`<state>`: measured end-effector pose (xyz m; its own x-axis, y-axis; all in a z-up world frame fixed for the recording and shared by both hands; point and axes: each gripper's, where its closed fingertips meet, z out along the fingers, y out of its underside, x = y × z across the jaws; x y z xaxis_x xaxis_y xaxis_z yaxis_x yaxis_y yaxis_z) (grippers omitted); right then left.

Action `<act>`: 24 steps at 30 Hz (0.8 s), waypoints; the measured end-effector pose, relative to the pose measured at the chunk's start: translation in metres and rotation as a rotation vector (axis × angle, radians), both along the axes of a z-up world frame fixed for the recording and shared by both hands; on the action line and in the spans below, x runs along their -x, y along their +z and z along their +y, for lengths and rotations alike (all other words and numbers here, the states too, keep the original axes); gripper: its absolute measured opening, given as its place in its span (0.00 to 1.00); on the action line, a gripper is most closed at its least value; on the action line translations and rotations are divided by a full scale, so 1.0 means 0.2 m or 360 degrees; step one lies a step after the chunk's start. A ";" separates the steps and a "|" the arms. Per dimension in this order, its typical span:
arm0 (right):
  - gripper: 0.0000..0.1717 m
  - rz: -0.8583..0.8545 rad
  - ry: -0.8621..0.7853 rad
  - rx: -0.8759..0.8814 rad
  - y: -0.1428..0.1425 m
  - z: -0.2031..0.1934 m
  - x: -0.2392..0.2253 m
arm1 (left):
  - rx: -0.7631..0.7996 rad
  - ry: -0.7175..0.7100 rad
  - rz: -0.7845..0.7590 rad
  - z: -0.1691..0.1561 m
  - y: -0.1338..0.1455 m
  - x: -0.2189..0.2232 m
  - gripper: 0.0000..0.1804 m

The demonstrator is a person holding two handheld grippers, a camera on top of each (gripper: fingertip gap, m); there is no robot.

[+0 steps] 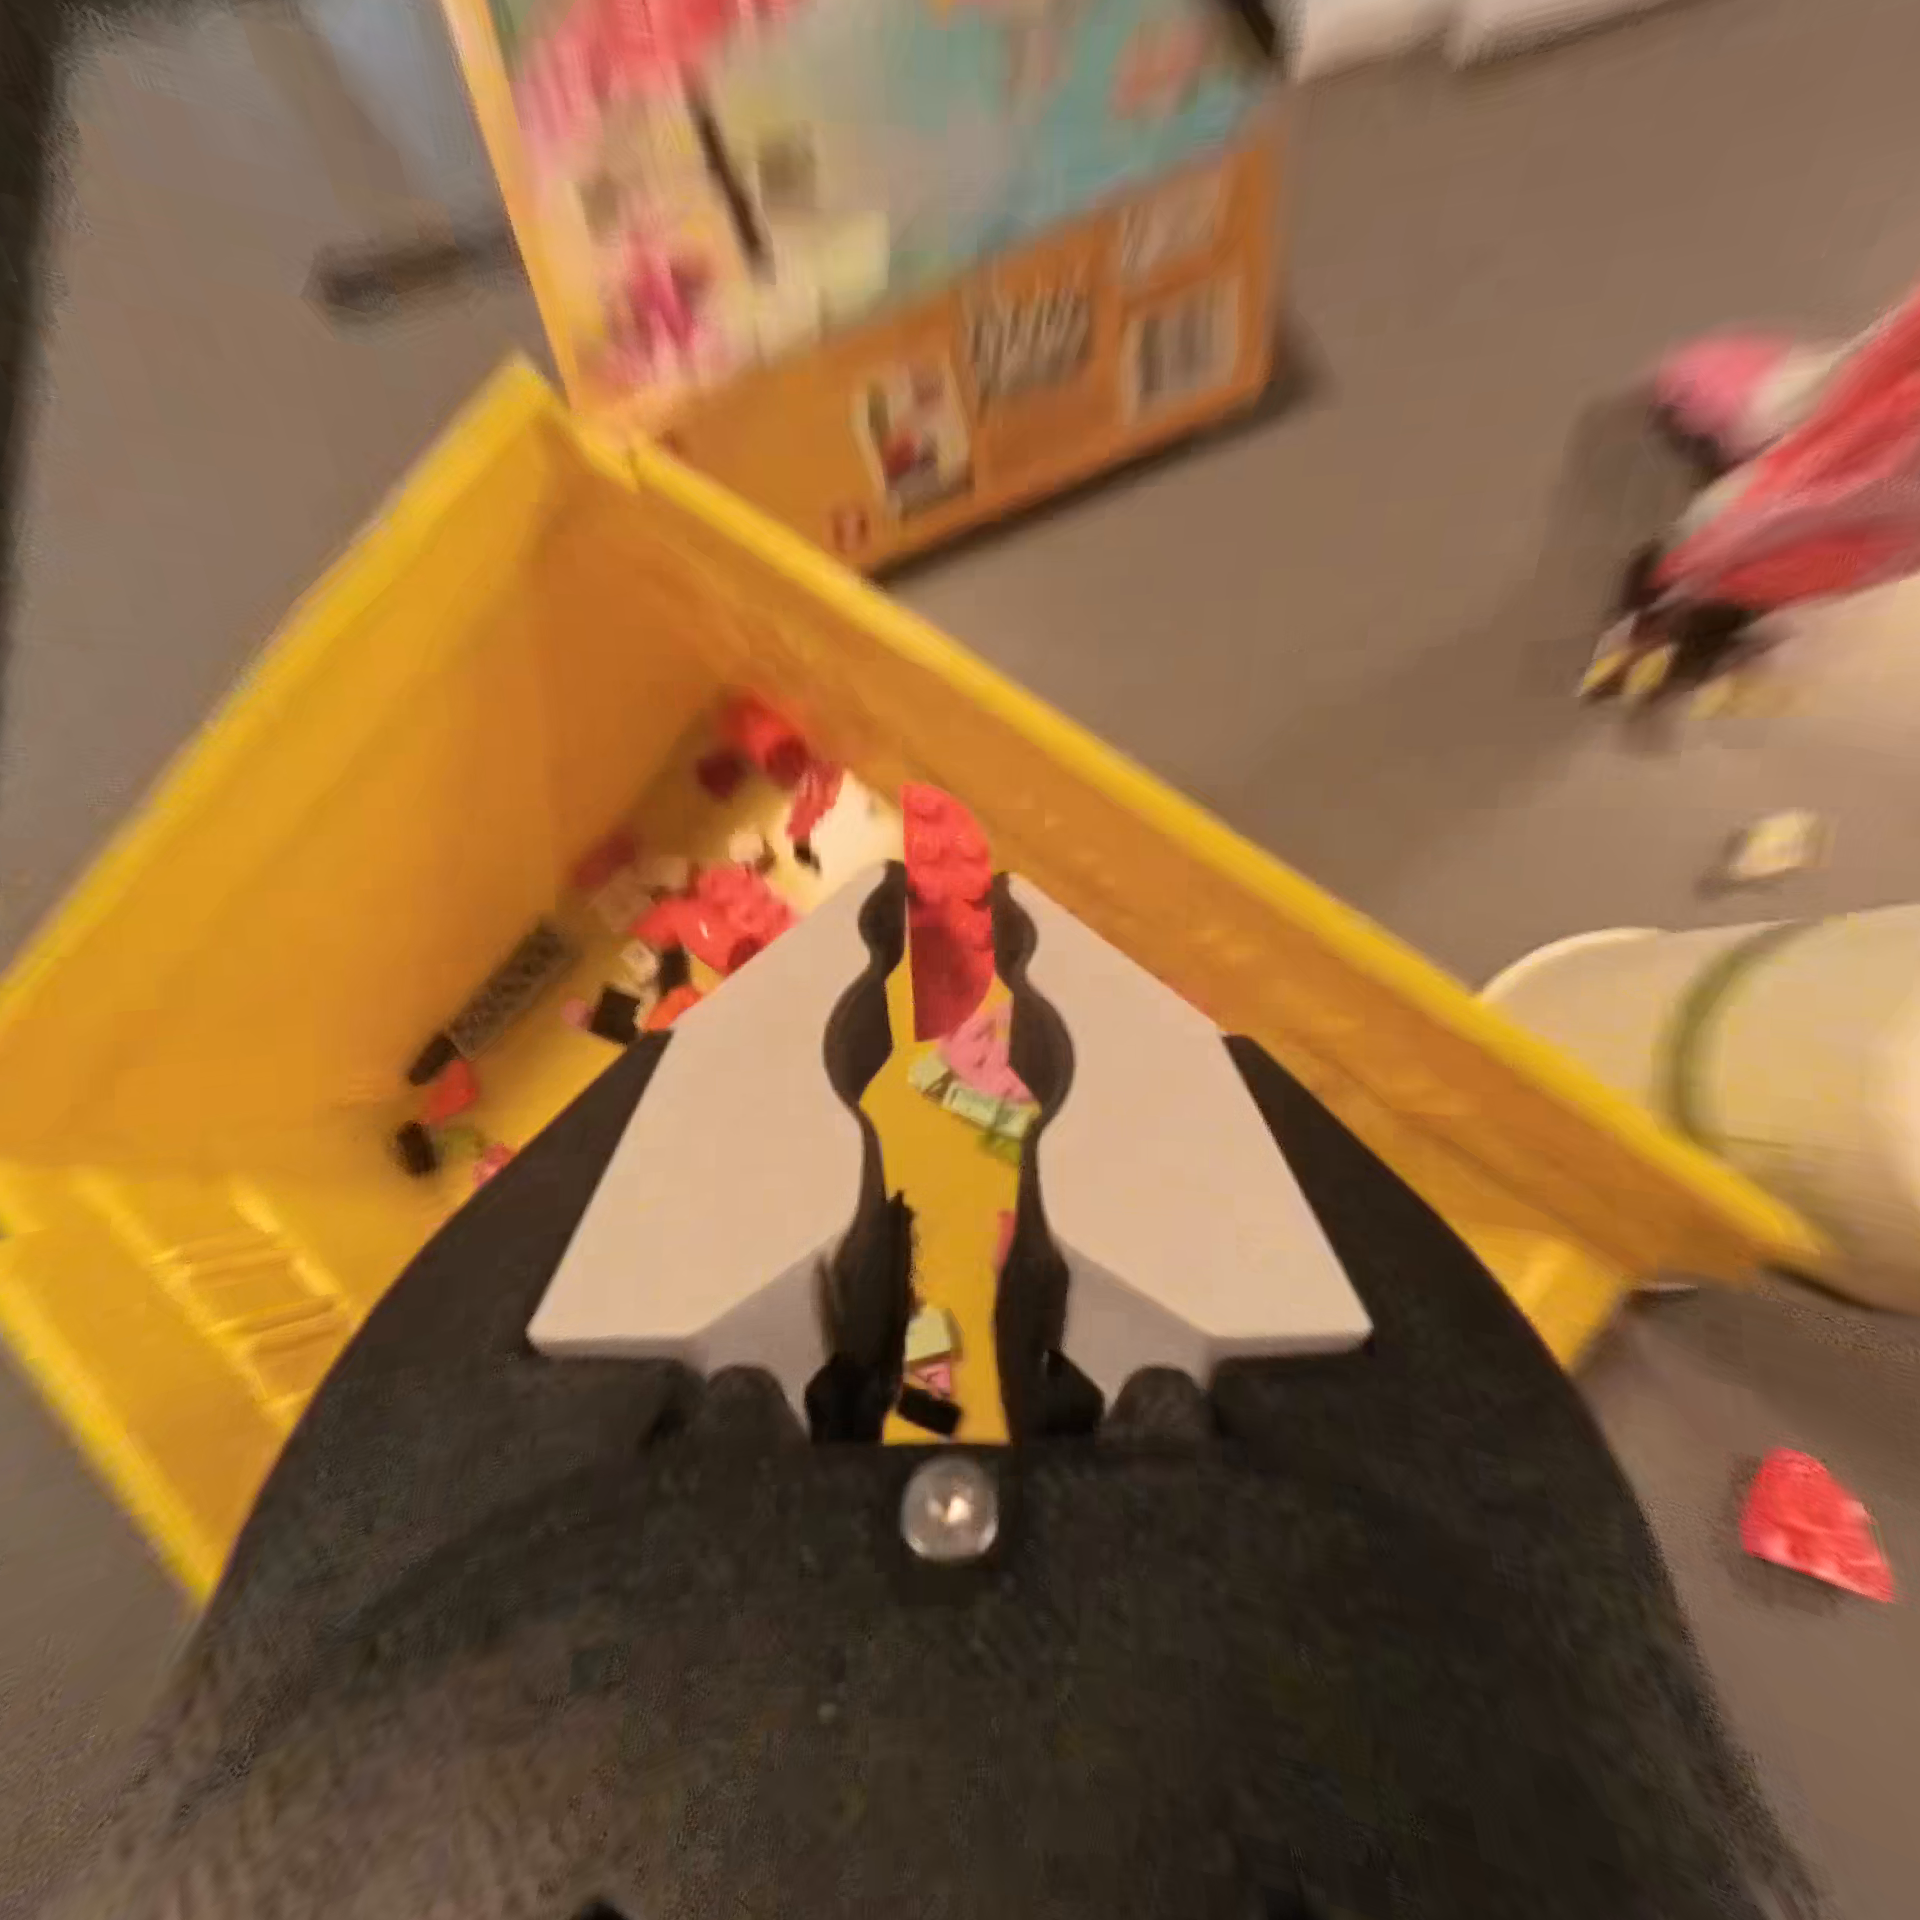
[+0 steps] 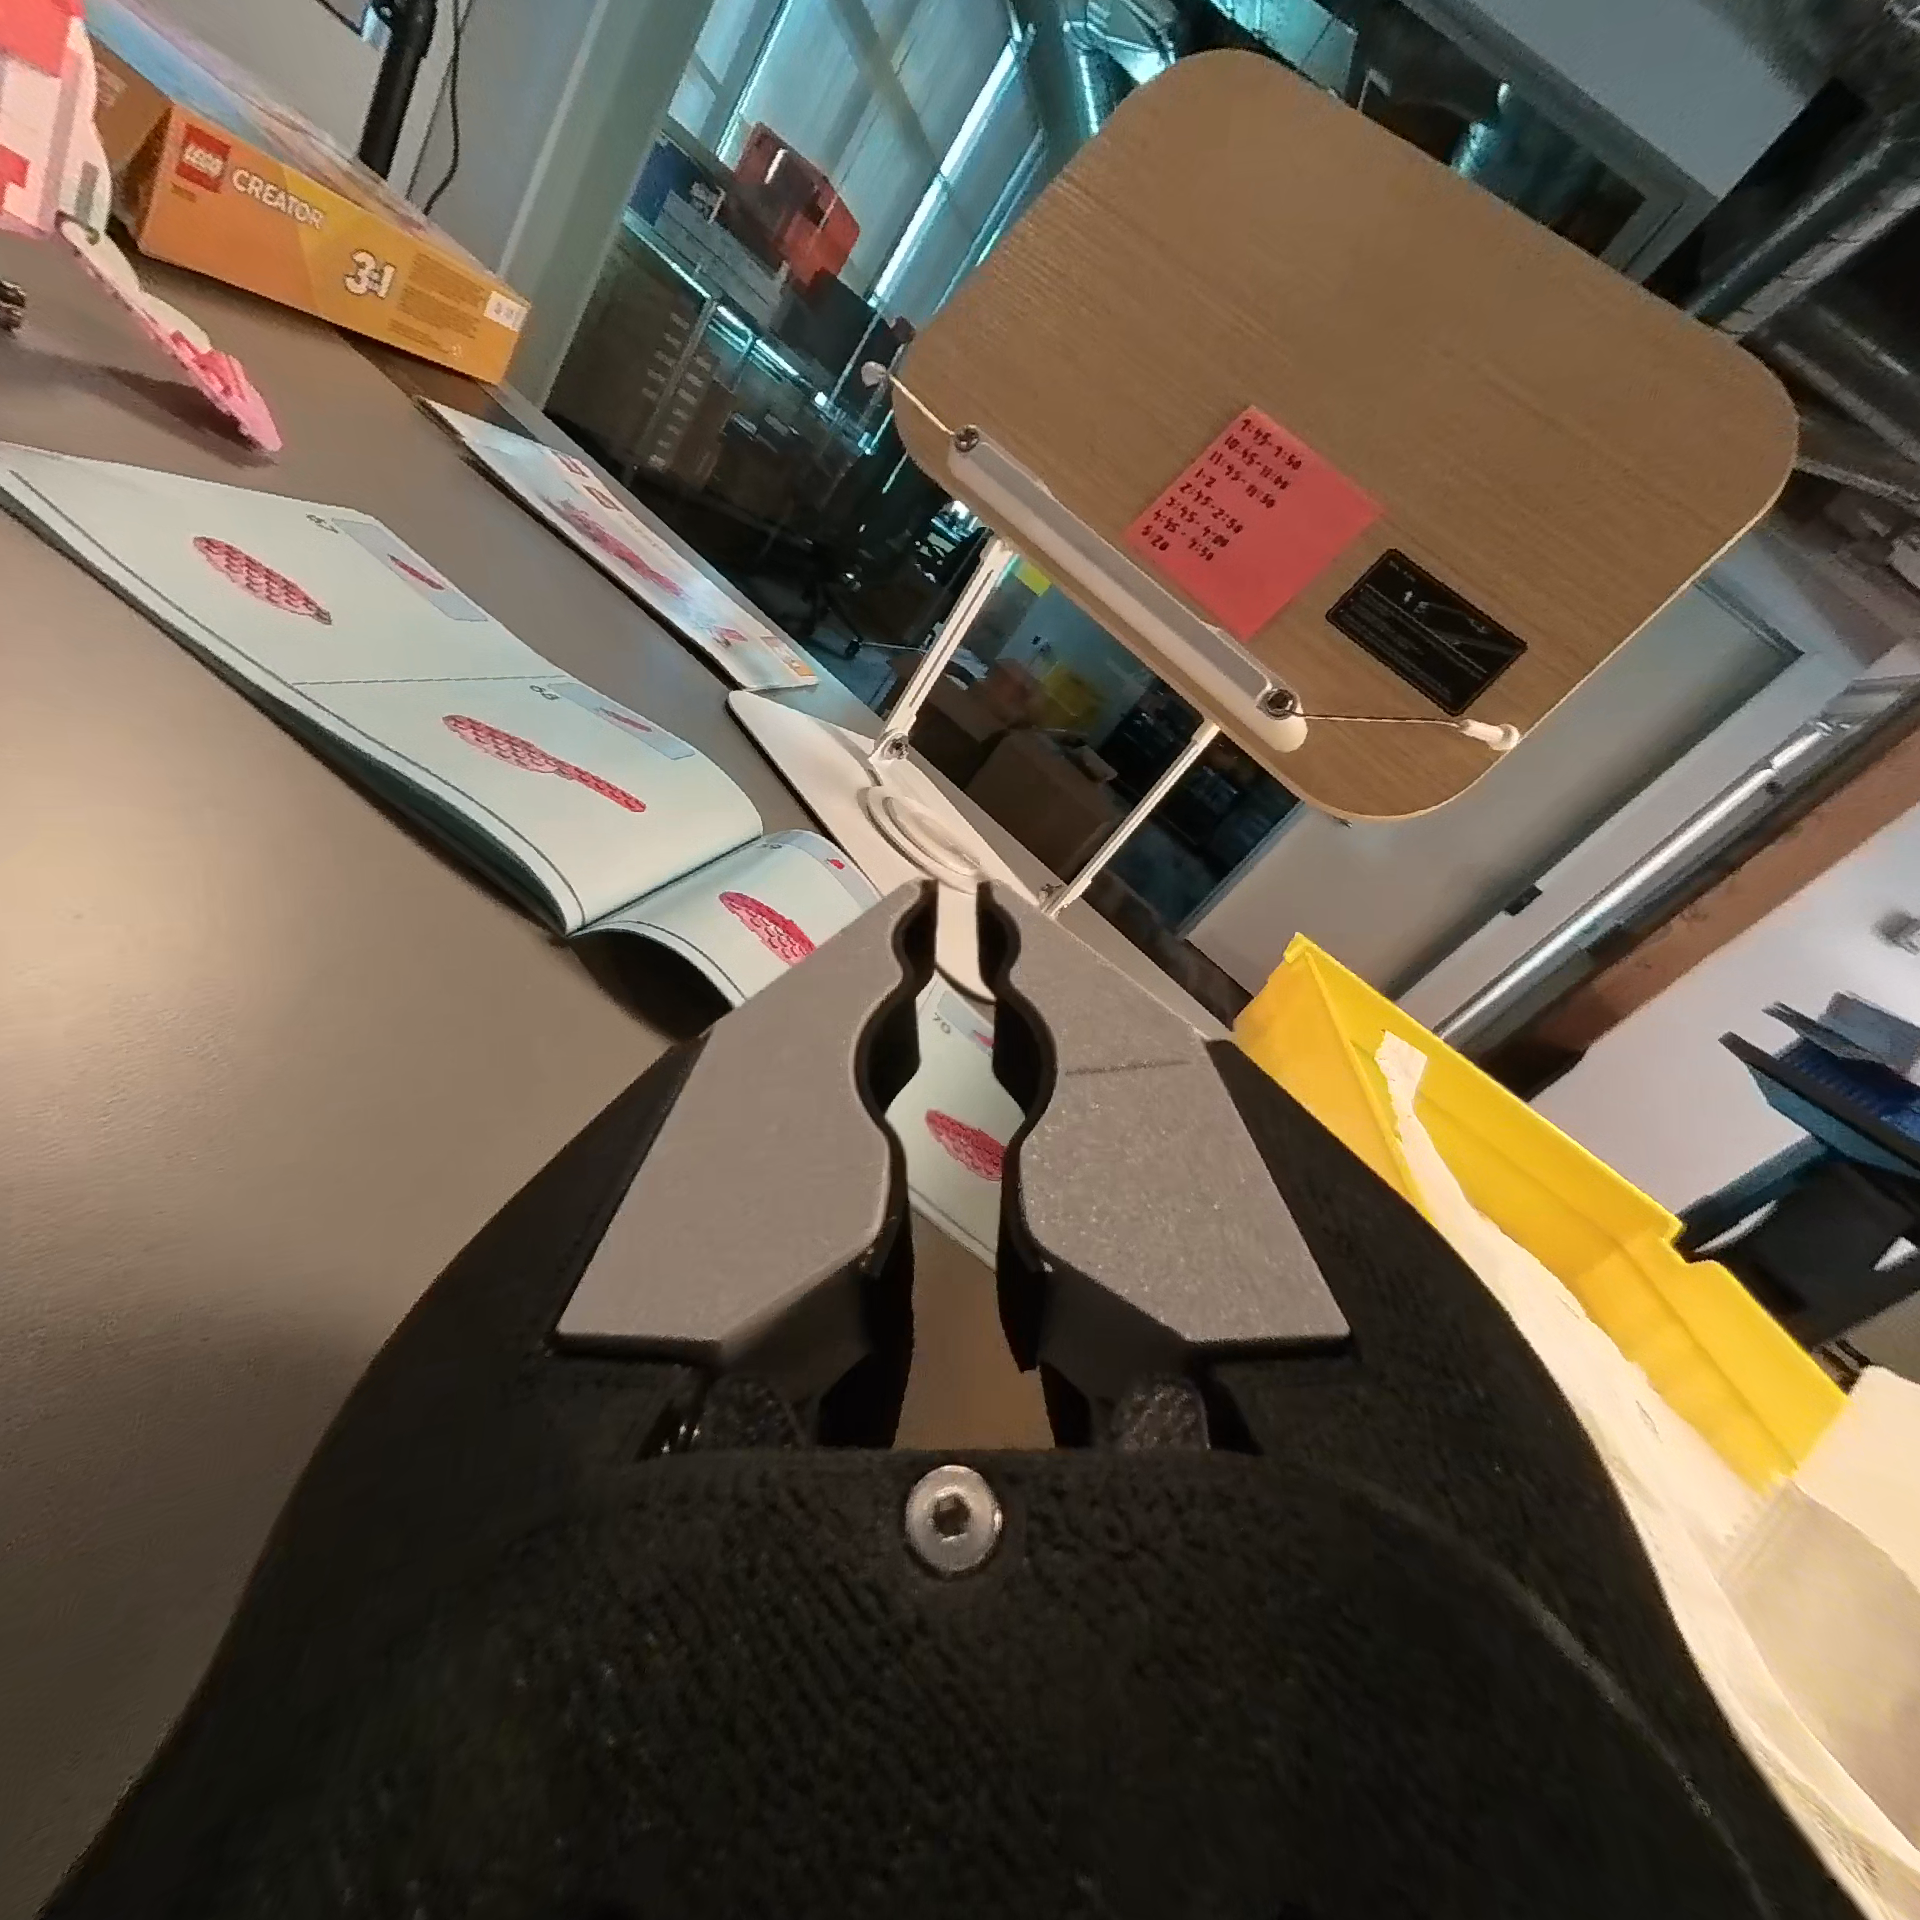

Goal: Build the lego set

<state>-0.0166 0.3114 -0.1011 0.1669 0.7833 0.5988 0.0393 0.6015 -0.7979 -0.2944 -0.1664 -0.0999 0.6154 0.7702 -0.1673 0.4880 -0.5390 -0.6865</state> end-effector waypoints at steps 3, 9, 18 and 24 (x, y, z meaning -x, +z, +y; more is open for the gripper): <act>0.03 0.0046 -0.0034 0.0033 0.03 0.02 -0.01 | -0.0281 -0.0179 0.0403 0.20 0.40 -0.27 0.08; 0.03 0.0106 -0.0069 0.0099 0.05 0.06 -0.02 | -0.0415 -0.1236 0.0112 0.96 0.37 -1.29 0.09; 0.03 0.0179 -0.0121 0.0180 0.08 0.12 -0.06 | -0.0076 -0.1934 -0.0299 1.78 -0.25 -1.86 0.09; 0.03 0.0199 -0.0131 0.0237 0.09 0.14 -0.07 | 0.0140 -0.1942 -0.0361 1.95 -0.45 -1.80 0.09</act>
